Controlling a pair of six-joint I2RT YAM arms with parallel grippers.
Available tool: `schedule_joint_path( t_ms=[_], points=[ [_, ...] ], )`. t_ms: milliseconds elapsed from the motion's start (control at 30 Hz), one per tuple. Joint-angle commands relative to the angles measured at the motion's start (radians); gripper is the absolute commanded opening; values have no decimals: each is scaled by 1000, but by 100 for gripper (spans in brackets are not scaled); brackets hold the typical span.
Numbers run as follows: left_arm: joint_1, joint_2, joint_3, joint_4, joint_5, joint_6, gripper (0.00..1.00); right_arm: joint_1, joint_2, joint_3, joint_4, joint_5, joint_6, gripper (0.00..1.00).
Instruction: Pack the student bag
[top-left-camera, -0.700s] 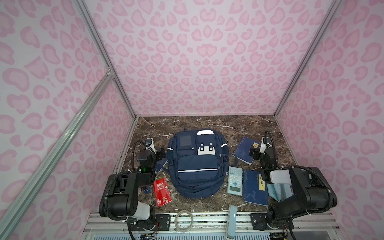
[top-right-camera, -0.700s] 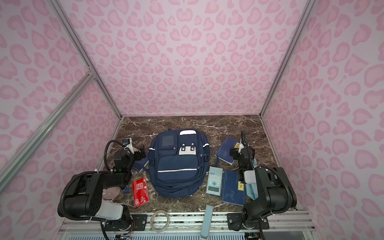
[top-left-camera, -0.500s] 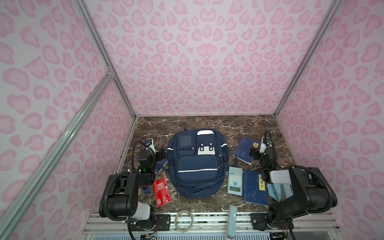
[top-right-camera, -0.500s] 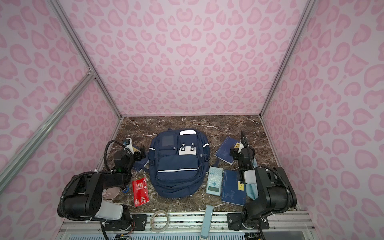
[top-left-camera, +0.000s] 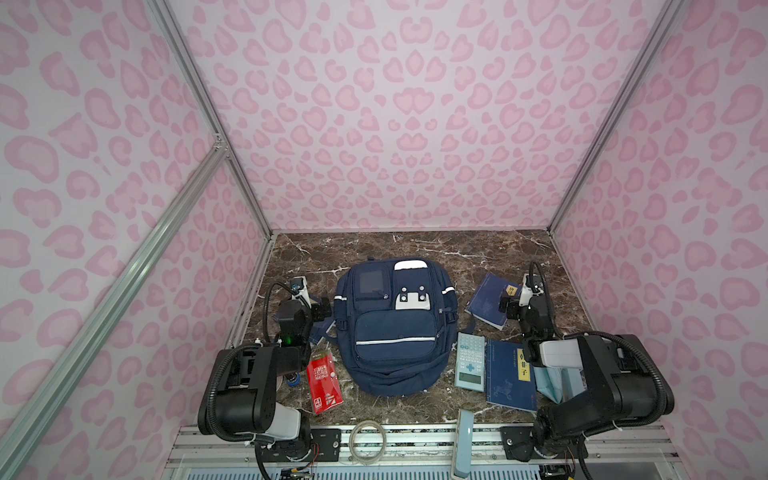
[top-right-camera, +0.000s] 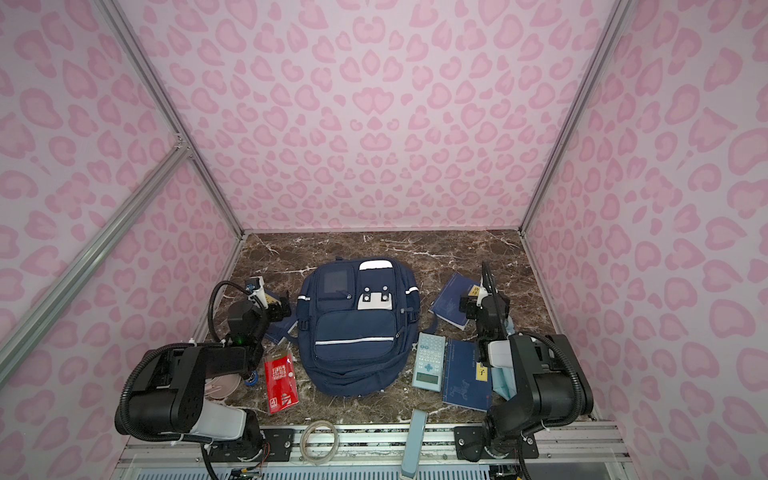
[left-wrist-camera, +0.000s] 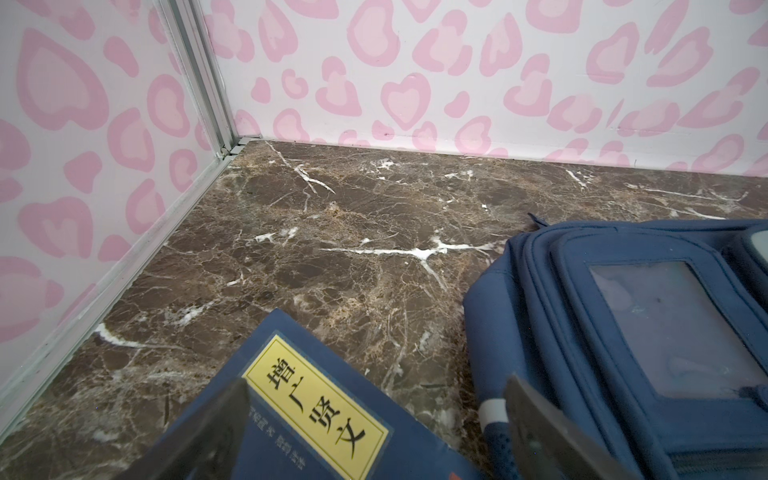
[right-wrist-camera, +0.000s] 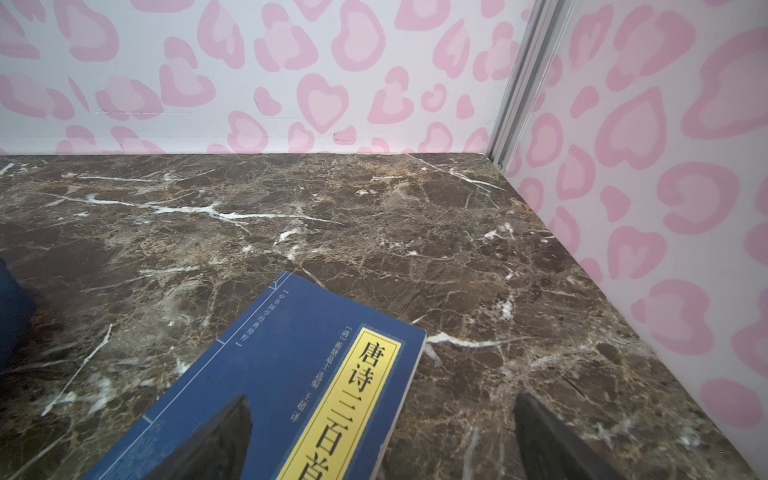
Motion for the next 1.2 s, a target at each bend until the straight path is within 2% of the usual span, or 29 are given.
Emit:
schedule_joint_path(
  t_ms=[0,733,833,867,933,1000,1033,1067,1100,1133,1167],
  points=[
    [1,-3,1,39,-1,7,98,1,1,3,14,-6,4,100],
    [4,-7,-6,47,6,5,98,-1,-1,1,12,-6,9,100],
    [3,-62,-5,2,16,10,98,-1,-29,-15,46,-16,5,99],
    [2,-110,4,-59,0,4,98,1,-72,-23,27,-23,-2,99],
    [2,-217,32,-187,-35,-24,98,6,-183,-6,-128,-13,21,99],
    [4,-319,66,-299,3,-82,98,5,-302,63,-386,-13,106,99],
    [4,-356,97,-370,25,-131,97,4,-335,88,-460,-24,156,99],
    [4,-391,145,-474,39,-222,97,3,-362,114,-530,-38,223,99],
    [3,-416,186,-561,55,-312,97,2,-377,145,-588,-83,271,99],
    [-1,-438,198,-587,108,-347,97,1,-379,171,-634,-146,289,99],
    [-14,-463,199,-601,172,-388,97,3,-369,203,-668,-251,284,99]
  ],
)
